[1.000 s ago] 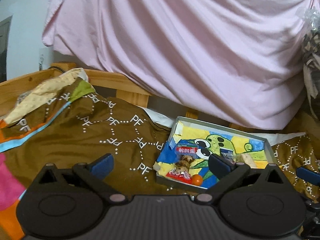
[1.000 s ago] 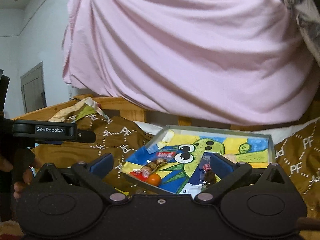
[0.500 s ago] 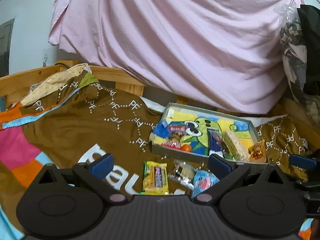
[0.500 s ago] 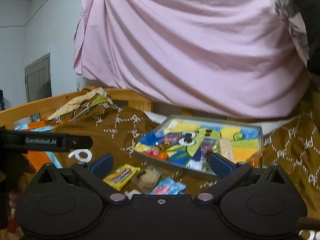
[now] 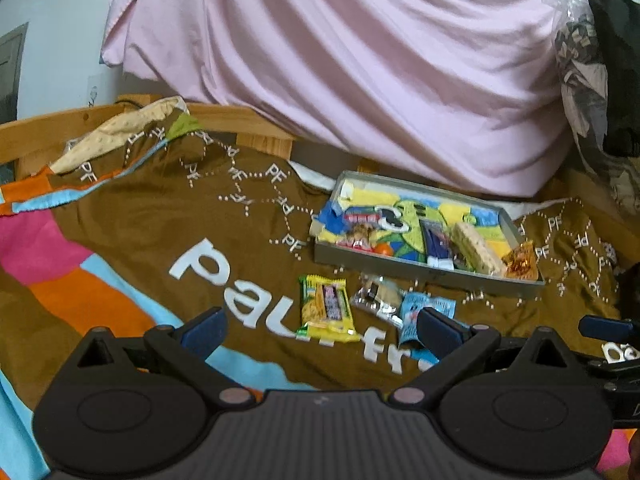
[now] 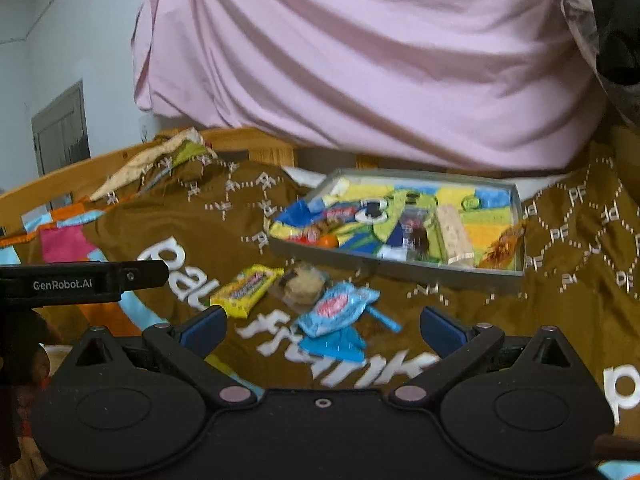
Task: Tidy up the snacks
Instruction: 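Lift both tools away from the tray, then lower both tools toward the yellow-green bar and the blue packet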
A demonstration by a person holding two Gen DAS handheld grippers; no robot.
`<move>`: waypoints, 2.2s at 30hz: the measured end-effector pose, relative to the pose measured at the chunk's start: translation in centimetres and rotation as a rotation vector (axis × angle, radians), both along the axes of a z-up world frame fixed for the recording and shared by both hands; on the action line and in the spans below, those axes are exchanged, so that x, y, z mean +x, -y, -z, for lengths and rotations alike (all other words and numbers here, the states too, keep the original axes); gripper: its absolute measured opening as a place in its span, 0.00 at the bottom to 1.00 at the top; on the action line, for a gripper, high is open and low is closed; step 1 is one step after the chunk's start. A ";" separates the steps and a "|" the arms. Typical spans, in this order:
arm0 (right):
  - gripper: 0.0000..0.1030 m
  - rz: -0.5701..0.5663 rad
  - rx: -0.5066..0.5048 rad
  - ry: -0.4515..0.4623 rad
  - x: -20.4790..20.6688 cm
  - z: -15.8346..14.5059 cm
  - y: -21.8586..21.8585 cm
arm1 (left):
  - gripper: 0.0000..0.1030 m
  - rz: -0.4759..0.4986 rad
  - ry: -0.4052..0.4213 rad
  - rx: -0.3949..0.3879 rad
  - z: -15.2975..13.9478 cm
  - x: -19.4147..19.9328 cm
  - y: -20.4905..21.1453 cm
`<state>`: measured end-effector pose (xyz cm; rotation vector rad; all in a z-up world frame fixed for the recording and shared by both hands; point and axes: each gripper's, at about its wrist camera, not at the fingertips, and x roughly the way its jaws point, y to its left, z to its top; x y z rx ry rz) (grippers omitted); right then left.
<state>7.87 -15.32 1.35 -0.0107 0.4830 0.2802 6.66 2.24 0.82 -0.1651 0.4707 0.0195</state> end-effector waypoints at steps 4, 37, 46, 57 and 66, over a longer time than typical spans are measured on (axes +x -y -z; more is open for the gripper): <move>0.99 0.008 -0.016 -0.024 0.1 0.8 -0.3 | 1.00 0.000 -0.017 0.027 0.8 0.0 -0.1; 0.99 0.018 -0.039 -0.137 2.0 3.8 -0.2 | 1.00 0.012 -0.076 0.046 2.5 0.2 0.1; 0.99 0.011 -0.022 -0.126 2.7 3.6 0.1 | 1.00 0.013 -0.061 0.009 2.7 0.4 0.3; 0.99 0.027 0.006 -0.113 4.3 3.7 0.5 | 1.00 0.020 -0.063 0.015 2.5 2.0 0.6; 0.99 0.030 0.043 -0.134 7.0 4.8 1.6 | 1.00 0.067 -0.094 0.084 3.0 5.0 1.9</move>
